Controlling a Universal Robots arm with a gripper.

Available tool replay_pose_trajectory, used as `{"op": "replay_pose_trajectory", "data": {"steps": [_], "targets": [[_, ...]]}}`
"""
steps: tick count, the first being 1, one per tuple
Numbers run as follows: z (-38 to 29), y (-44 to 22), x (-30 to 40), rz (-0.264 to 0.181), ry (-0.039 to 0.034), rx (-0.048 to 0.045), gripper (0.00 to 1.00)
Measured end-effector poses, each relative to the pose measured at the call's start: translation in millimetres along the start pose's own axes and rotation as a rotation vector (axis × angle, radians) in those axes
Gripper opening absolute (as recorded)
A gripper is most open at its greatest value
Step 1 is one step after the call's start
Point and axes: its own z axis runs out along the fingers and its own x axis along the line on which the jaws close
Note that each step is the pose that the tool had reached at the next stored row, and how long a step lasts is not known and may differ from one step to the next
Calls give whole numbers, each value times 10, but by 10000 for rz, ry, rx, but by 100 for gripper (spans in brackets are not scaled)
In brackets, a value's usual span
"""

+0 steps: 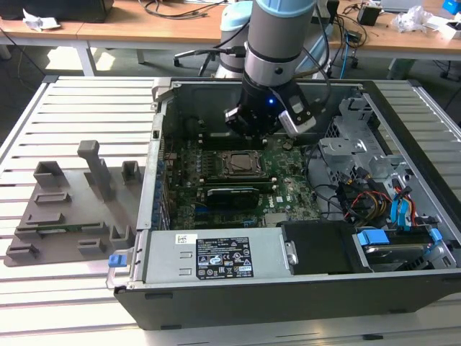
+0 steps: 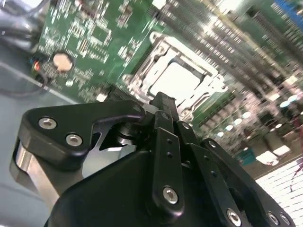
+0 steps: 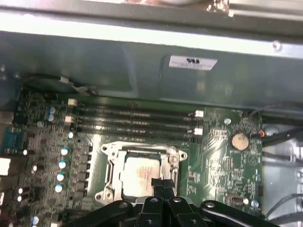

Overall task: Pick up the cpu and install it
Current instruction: 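Install the second cpu locking lever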

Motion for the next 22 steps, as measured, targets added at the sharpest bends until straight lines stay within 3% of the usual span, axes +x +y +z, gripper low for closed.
{"op": "replay_pose_trajectory", "data": {"steps": [3,7,8,9,10,13,14,15,17,18,22], "targets": [[0,0,0,2,-25,-290,11],[0,0,0,3,-65,-782,11],[0,0,1,4,-88,-1048,11],[0,0,1,6,-102,-1213,11],[-2,-10,2,5,-103,-1238,11],[-14,-77,14,5,-102,-1212,11],[-19,-107,22,6,-95,-1120,11],[-22,-122,23,5,-79,-936,11],[-25,-139,25,-3,-32,-393,11],[-25,-141,25,-5,-21,-261,11],[-26,-149,26,-4,-20,-229,11]]}}
